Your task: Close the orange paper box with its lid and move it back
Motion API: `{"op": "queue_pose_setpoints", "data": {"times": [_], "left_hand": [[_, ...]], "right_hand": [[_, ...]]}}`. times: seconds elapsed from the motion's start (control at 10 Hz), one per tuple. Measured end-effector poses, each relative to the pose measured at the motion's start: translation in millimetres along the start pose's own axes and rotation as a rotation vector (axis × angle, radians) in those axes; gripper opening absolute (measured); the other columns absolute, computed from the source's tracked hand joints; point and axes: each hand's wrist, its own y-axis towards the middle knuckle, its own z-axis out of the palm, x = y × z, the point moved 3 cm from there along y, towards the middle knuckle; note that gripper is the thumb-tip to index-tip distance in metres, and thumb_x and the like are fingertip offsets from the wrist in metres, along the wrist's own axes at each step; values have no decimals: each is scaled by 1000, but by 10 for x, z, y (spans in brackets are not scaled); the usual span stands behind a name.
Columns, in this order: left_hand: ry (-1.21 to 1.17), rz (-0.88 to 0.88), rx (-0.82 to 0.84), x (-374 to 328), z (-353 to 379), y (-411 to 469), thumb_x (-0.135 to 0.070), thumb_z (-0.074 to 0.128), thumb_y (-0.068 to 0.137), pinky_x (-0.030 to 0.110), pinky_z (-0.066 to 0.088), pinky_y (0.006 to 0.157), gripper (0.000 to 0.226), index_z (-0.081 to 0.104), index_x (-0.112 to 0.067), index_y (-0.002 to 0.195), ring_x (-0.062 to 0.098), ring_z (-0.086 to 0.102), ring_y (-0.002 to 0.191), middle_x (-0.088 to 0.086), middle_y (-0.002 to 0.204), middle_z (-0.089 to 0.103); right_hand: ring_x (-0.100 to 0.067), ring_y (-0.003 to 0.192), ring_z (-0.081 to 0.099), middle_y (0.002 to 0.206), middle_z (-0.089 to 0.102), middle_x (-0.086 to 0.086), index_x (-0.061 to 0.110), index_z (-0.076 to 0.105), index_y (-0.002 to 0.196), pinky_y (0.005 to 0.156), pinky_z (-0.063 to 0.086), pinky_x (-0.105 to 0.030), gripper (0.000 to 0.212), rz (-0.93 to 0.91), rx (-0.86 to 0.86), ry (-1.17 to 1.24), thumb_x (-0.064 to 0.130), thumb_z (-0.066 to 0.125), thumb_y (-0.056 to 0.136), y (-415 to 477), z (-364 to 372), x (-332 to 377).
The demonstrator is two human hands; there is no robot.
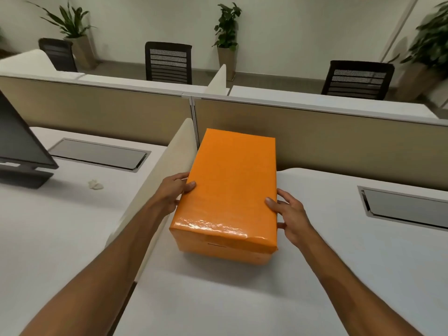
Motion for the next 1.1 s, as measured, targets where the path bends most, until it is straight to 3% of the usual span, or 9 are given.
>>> {"op": "queue_pose_setpoints", "data": {"times": [0.2,0.4,0.6,0.7,0.8,0.9,1.1], "left_hand": [[-3,-28,-5,10,-117,287,-13,67,89,61,39,105,49,55,-20,137,32,56,119,7,127,64],[29,-18,-15,-44,-159,450,-15,64,92,51,43,90,48,53,-20,138,28,56,111,4,122,62],[109,-2,-31,-83,-158,472,-17,61,94,54,41,98,53,46,-18,145,33,54,119,9,138,57],[230,52,-82,-144,-117,402,-18,60,95,53,41,103,55,42,-14,147,36,54,125,13,143,54],[423,163,-162,-197,-45,269,-21,59,94,51,42,105,56,41,-12,147,36,53,127,15,146,50],[608,261,-196,-253,69,86,-25,56,96,52,41,107,57,39,-12,149,37,49,131,15,150,46],[762,513,-180,-316,490,-348,-27,57,96,48,29,115,57,40,-14,148,31,35,143,12,156,39]], "right_hand": [[-18,102,62,125,62,-1,31,46,138,72,55,-43,62,16,-24,-13,33,75,83,276,191,-58],[-16,99,63,117,64,6,31,45,139,64,55,-35,62,10,-13,-46,34,73,84,439,277,-29],[-16,98,63,131,59,-4,28,41,144,65,56,-35,69,-7,-12,-114,38,73,84,499,280,5],[-22,106,59,141,52,-7,25,32,150,73,53,-41,80,-16,-35,-166,43,71,83,486,289,45],[-30,121,54,147,47,-9,24,30,151,88,50,-49,80,-47,-78,-247,46,69,85,472,294,129],[-32,129,50,148,47,-9,24,36,149,97,46,-49,74,-120,-141,-385,47,68,86,393,263,260],[-27,128,51,144,51,-8,22,42,145,94,45,-37,62,-252,-202,-469,37,67,90,99,58,497]]}}
